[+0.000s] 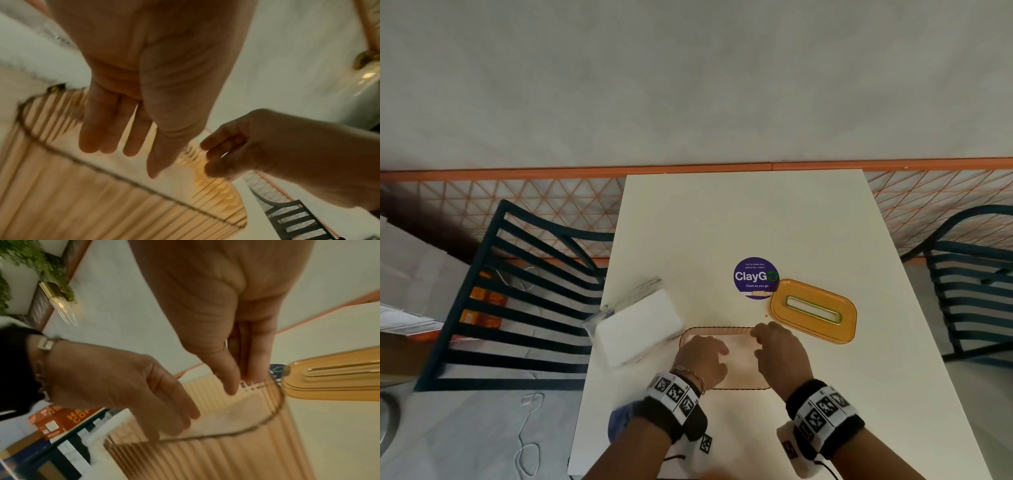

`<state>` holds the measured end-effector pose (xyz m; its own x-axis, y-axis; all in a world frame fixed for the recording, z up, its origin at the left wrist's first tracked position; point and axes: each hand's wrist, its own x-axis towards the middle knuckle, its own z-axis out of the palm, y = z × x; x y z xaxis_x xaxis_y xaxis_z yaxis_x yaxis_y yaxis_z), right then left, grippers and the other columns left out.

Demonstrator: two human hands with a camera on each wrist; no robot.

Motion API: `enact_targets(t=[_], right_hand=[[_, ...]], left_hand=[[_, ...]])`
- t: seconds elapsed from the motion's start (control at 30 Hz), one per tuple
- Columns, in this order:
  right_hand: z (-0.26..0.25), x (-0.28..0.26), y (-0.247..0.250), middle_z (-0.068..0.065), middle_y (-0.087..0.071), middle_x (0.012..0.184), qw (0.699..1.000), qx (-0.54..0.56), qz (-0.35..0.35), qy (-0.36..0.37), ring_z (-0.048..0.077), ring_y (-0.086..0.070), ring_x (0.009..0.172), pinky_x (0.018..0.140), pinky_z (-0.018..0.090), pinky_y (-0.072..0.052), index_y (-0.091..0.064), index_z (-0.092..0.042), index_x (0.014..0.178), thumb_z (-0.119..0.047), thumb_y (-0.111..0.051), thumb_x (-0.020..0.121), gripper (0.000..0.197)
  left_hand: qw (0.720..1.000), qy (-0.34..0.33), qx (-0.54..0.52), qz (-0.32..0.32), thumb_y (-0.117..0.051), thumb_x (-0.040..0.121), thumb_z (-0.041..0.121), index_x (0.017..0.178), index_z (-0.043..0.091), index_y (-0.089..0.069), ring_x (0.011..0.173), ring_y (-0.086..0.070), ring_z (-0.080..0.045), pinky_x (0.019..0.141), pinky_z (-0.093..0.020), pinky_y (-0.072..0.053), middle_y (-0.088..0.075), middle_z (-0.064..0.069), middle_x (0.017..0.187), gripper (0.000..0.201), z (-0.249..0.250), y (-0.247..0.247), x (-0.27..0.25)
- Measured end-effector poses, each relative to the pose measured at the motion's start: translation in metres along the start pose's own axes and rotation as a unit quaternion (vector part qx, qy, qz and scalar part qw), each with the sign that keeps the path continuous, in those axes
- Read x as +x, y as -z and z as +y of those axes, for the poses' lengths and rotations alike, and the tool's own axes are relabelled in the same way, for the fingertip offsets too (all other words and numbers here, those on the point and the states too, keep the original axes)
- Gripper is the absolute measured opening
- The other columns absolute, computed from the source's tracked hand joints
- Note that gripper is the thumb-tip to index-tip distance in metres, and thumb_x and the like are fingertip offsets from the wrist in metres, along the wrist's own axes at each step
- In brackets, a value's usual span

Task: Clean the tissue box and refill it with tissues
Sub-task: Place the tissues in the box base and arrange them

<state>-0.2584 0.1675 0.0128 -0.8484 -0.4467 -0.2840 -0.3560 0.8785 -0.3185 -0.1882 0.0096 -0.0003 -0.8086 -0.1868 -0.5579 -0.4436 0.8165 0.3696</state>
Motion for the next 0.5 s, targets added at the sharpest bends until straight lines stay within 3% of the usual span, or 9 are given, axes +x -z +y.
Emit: enact_targets(t=[0.1, 0.2, 0.27, 0.33, 0.4, 0.5], right_hand=[[0.011, 0.001, -0.001, 0.004, -0.066, 0.112, 0.997, 0.03, 0.064, -0.03, 0.021, -0.064, 0.1, 0.08, 0.028, -0.057, -0.065, -0.016, 0.119, -0.005, -0.076, 0.081, 0.04], [0.025, 0.005, 0.0, 0.003, -0.071, 0.108, 0.991, 0.094, 0.03, -0.088, 0.02, -0.067, 0.092, 0.082, 0.033, -0.059, -0.069, -0.015, 0.11, -0.018, -0.068, 0.09, 0.02], [0.035, 0.007, -0.001, 0.0, -0.074, 0.098, 0.987, 0.129, 0.004, -0.093, 0.016, -0.066, 0.085, 0.083, 0.032, -0.058, -0.073, -0.016, 0.104, -0.023, -0.068, 0.091, 0.016], [0.043, 0.008, -0.001, -0.003, -0.073, 0.09, 0.983, 0.162, -0.005, -0.089, 0.013, -0.065, 0.078, 0.079, 0.029, -0.057, -0.074, -0.016, 0.101, -0.026, -0.071, 0.09, 0.016], [0.048, 0.007, 0.0, -0.005, -0.072, 0.086, 0.976, 0.194, -0.026, -0.091, 0.014, -0.067, 0.072, 0.075, 0.03, -0.058, -0.074, -0.018, 0.099, -0.028, -0.072, 0.09, 0.014], [0.05, 0.006, 0.005, -0.003, -0.073, 0.08, 0.967, 0.234, -0.045, -0.089, 0.017, -0.07, 0.065, 0.071, 0.033, -0.061, -0.073, -0.018, 0.096, -0.028, -0.073, 0.09, 0.011]], left_hand=[[0.997, -0.005, 0.052, -0.062, -0.059, 0.094, 0.036, 0.139, 0.028, -0.06, 0.142, -0.044, -0.019, 0.121, -0.036, -0.032, -0.053, 0.006, 0.149, 0.045, 0.001, -0.005, 0.009], [0.999, -0.004, 0.011, -0.047, -0.064, 0.09, 0.043, 0.134, 0.029, -0.064, 0.129, -0.057, -0.016, 0.113, -0.036, -0.043, -0.063, 0.006, 0.141, 0.046, 0.005, 0.007, 0.009], [0.996, 0.016, -0.08, 0.041, -0.069, 0.087, 0.04, 0.118, 0.029, -0.074, 0.108, -0.069, -0.011, 0.101, -0.034, -0.054, -0.076, 0.009, 0.116, 0.034, 0.001, 0.024, 0.001], [0.972, 0.075, -0.145, 0.171, -0.069, 0.086, 0.035, 0.109, 0.03, -0.076, 0.1, -0.07, -0.01, 0.094, -0.033, -0.057, -0.078, 0.013, 0.101, 0.025, -0.018, 0.043, -0.004], [0.951, 0.143, -0.139, 0.236, -0.071, 0.084, 0.032, 0.112, 0.03, -0.072, 0.105, -0.067, -0.012, 0.095, -0.032, -0.053, -0.075, 0.01, 0.109, 0.028, -0.048, 0.059, -0.007], [0.955, 0.223, -0.063, 0.184, -0.083, 0.075, 0.041, 0.135, 0.022, -0.058, 0.128, -0.056, -0.023, 0.108, -0.041, -0.046, -0.061, -0.004, 0.138, 0.068, -0.091, 0.067, -0.005]])
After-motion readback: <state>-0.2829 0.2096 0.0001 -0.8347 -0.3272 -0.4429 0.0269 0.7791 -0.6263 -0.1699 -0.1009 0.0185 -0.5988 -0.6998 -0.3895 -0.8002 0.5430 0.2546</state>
